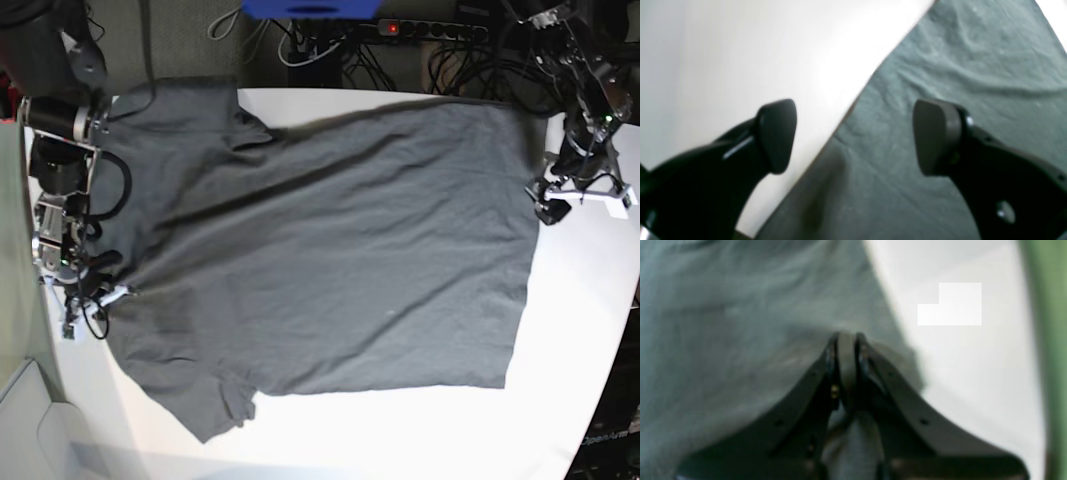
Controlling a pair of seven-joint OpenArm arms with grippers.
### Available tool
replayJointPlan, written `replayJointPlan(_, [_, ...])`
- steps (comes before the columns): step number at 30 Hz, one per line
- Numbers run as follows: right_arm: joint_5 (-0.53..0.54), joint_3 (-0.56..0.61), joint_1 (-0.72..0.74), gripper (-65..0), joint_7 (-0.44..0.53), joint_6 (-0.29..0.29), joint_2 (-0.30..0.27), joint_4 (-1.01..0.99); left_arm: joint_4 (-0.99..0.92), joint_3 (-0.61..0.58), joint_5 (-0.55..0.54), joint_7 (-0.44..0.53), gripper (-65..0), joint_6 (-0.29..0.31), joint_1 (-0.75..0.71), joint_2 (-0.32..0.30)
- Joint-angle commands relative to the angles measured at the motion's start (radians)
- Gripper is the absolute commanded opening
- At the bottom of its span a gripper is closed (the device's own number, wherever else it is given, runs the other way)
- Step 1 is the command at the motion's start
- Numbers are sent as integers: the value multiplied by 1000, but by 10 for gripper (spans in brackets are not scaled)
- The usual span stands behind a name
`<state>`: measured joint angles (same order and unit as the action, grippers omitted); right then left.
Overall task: Layout the t-shirt on the table in an organized manner, then fold the t-shirt properly
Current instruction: 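Grasp the shirt corners with both grippers and pull them apart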
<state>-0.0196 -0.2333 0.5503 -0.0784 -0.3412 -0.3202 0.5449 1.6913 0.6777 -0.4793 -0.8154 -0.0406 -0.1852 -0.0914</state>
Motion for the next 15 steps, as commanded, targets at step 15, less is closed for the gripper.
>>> replayJointPlan(15, [7,-10,-144,-650,-192,-83,72,505,151,4,-6,-35,-119,3,-43,-9])
